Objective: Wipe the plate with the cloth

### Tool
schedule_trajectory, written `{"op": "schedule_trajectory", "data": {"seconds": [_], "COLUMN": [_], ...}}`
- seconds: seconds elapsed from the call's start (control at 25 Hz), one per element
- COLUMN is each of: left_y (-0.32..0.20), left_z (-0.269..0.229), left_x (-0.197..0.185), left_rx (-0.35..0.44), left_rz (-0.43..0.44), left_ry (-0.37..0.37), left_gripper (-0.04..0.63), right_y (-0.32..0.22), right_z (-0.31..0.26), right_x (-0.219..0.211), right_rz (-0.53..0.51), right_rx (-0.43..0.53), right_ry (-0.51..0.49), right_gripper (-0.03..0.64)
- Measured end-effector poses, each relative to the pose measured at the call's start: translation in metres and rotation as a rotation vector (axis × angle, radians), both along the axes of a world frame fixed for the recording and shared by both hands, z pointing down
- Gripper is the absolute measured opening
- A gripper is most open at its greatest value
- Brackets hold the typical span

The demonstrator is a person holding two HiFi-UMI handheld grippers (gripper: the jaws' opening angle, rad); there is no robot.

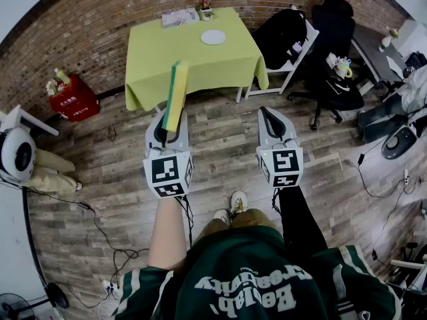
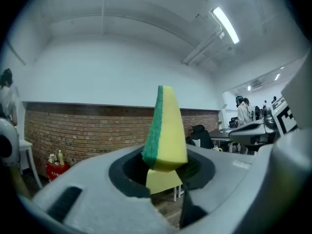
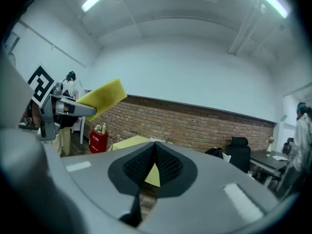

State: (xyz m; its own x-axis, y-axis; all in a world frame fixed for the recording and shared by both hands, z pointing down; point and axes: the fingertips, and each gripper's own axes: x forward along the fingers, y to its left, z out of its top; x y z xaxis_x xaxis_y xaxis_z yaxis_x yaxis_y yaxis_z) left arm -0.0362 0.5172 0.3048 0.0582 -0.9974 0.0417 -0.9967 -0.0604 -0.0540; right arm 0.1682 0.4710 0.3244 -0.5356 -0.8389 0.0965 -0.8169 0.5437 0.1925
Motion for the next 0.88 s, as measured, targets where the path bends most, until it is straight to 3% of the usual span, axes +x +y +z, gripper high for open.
{"op": "schedule_trajectory", "data": {"seconds": [0.48, 0.88], "left_y": [0.018, -0.010], "left_z": [0.003, 0.000], "left_x": [-0.012, -0.007], "left_rx": [-0.003, 0.001], "left_rz": [0.005, 0.026], "left_ry": [0.026, 0.013], "left_gripper": [0.129, 0.129], "right_y": [0.010, -0.011], "right_z": [-0.004, 0.001], "right_x": [-0.014, -0.015], "right_rz": [-0.016, -0.024], "right_rx": [0.003, 0.003], "right_ry": [-0.046, -0.048], "right_gripper": [0.012, 0.012]}}
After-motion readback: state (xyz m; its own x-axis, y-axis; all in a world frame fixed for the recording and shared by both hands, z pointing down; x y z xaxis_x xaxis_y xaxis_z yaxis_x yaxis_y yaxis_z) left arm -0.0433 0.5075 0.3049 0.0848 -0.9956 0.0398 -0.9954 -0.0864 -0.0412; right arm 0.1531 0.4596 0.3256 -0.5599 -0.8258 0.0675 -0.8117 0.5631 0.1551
